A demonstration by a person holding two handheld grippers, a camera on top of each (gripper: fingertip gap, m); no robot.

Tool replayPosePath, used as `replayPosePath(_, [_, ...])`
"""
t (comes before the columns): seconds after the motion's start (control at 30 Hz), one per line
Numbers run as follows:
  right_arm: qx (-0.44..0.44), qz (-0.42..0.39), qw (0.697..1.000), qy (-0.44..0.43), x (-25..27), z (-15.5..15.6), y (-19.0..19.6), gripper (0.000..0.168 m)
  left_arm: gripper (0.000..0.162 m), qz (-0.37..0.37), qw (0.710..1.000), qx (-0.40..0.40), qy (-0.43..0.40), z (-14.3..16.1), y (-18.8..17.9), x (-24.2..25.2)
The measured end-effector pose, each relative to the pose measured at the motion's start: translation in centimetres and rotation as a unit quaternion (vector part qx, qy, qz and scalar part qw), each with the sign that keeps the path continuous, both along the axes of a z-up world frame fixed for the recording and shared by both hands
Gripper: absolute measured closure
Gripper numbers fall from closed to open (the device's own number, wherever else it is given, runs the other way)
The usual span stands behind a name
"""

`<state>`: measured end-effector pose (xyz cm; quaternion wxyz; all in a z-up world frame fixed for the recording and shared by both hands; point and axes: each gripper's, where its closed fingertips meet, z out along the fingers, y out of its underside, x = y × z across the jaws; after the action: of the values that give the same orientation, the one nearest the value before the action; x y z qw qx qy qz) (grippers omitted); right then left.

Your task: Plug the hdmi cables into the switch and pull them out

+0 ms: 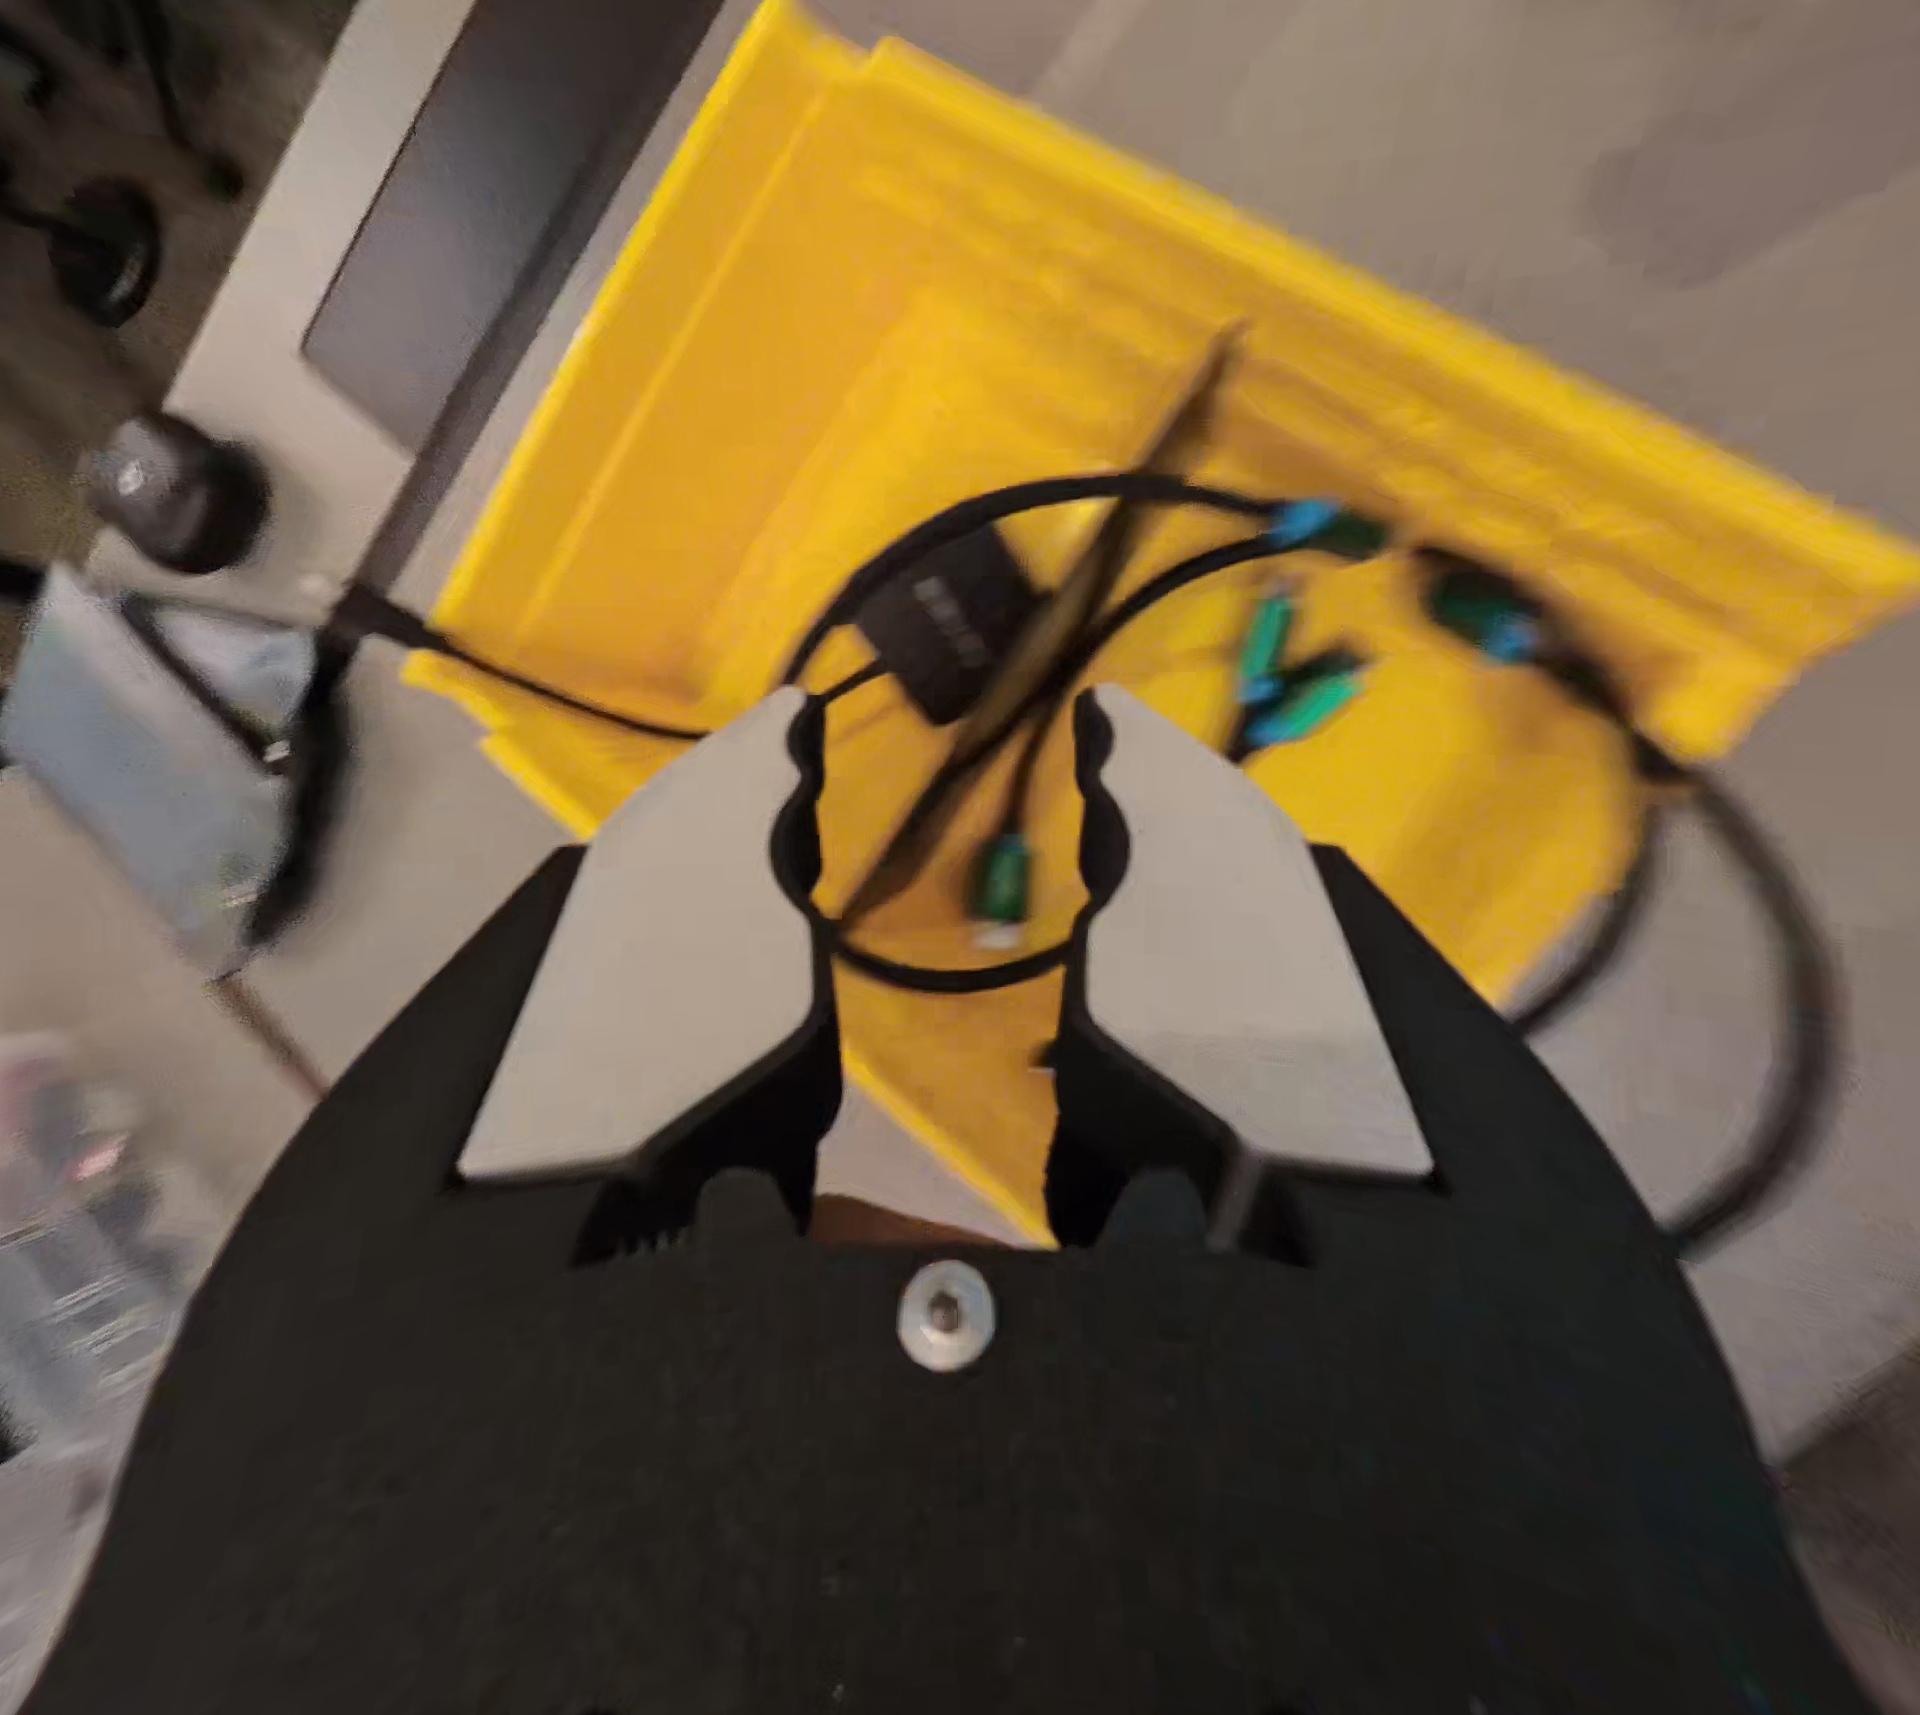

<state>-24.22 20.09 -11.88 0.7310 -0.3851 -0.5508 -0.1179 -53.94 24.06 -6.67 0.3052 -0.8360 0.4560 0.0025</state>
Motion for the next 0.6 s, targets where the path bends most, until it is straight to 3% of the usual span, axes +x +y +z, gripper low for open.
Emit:
replayPosePath(0.13, [0.002,-0.002,1.0,-0.005,0.0,-0.1,0.0,0.149,0.111,0.012,0.993,-0.06,0.1,-4.7,4.7,-3.5])
replayPosePath(0.17, [0.002,-0.002,1.0,-0.005,0.0,-0.1,0.0,0.149,0.123,0.013,0.99,-0.082,0.111,-5.9,4.9,-3.9])
replayPosePath(0.2, [0.001,-0.002,1.0,-0.005,0.0,-0.1,0.0,0.149,0.153,0.011,0.987,-0.1,0.127,-6.6,4.8,-4.5])
replayPosePath(0.27, [0.0,-0.001,1.0,-0.004,0.1,-0.1,0.0,0.149,0.158,0.0,0.986,-0.1,0.135,-6.4,4.7,-4.8])
replayPosePath(0.37, [-0.002,0.0,1.0,-0.004,0.1,-0.1,0.0,0.149,0.16,0.0,0.99,-0.06,0.126,-2.8,4.3,-4.8])
replayPosePath(0.6, [-0.004,0.001,1.0,-0.001,0.0,0.1,0.0,0.15,0.162,0.024,0.989,0.059,0.132,8.7,1.8,-5.3])
